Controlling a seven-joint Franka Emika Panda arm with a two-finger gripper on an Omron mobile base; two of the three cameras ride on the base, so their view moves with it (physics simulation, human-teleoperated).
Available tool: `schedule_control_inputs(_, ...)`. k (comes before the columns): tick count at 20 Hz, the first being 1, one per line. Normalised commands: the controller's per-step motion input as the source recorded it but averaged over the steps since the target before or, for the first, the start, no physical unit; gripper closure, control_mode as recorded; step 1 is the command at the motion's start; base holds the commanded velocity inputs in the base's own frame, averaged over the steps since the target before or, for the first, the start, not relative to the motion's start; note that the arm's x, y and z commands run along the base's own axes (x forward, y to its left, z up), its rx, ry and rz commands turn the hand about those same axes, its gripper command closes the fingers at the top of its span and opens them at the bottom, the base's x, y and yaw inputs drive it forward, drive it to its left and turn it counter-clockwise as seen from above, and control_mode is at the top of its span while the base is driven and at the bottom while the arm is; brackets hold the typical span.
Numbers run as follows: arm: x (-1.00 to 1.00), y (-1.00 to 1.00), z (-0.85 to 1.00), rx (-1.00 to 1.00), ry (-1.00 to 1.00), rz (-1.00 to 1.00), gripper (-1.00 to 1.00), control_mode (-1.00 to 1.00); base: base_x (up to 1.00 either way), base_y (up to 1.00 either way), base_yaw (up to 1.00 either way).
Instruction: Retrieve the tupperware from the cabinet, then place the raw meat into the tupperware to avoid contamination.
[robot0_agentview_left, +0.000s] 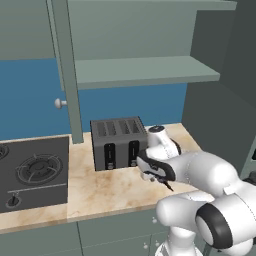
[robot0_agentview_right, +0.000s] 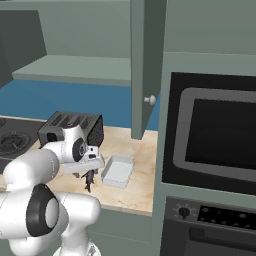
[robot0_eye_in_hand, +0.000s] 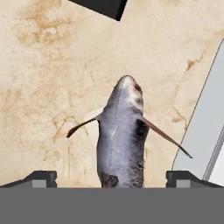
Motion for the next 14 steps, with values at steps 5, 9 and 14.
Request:
schedule_control_inputs(5,0.06,0.08,-0.05,0.00,0.04,0.00,-1.00,-1.00,0.00,0.00,0.00)
schedule_control_inputs(9,0.07,-0.09,-0.08,0.00,0.01,0.00,-1.00,-1.00,0.00,0.00,0.00)
schedule_control_inputs(14,0.08,-0.04,-0.10,0.00,0.00,0.00,-1.00,-1.00,0.00,0.00,0.00)
